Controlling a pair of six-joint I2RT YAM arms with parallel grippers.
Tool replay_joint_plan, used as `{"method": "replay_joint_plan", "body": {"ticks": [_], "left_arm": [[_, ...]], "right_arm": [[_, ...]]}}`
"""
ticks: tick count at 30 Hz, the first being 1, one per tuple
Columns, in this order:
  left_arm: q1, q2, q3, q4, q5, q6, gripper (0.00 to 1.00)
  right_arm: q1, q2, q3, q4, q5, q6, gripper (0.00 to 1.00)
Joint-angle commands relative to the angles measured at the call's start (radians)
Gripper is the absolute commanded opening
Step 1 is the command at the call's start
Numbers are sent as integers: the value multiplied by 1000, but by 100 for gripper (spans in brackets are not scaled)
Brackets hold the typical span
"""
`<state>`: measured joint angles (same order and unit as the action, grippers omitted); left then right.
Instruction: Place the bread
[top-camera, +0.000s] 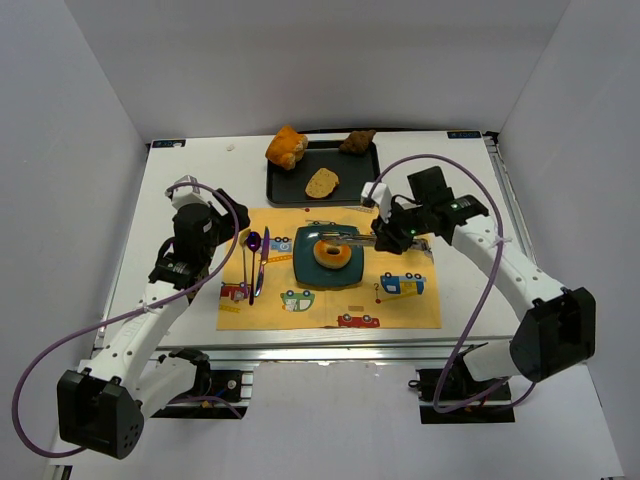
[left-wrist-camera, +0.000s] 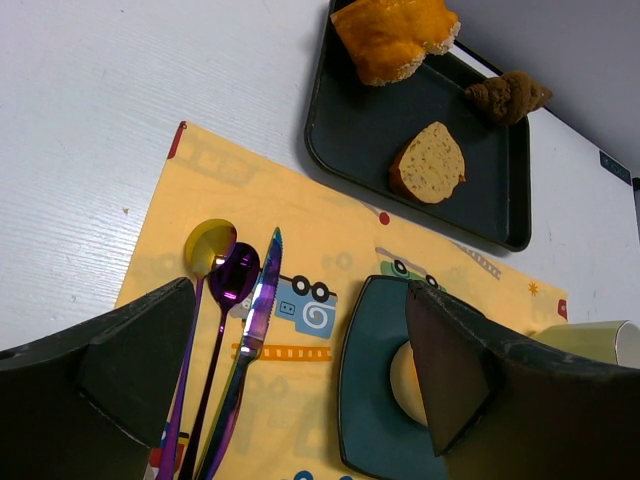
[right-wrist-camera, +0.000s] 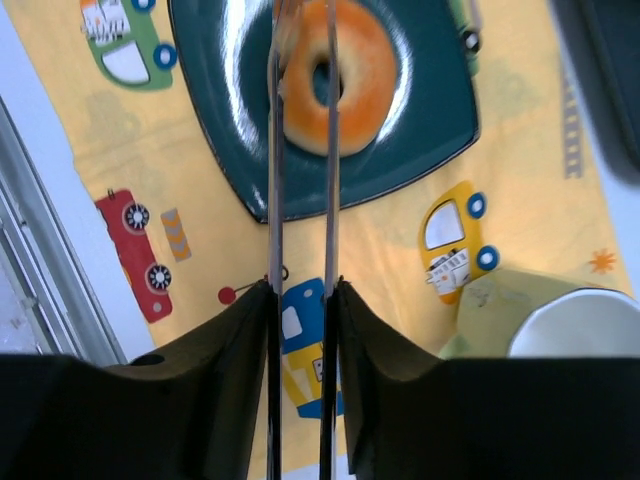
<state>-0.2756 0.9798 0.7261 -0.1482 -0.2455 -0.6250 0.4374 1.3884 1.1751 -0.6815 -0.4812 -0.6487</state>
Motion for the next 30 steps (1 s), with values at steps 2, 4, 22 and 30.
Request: {"method": "replay_joint_plan", "body": {"ticks": [2,4,22,30], "left_arm": [[7,-30,-8,16,17,1,94],[7,-32,-8,15,23,2,92],[7,129,42,96,360,18,57],[7,125,15,130,417,-1,73]], "right_arm": [[-60,-38,86,80,-19,111,26],[-121,-38,92,135,27,183,7],[-684,207,-354,770,300,469,0],[-700,166,-341,683,289,402,66]]}}
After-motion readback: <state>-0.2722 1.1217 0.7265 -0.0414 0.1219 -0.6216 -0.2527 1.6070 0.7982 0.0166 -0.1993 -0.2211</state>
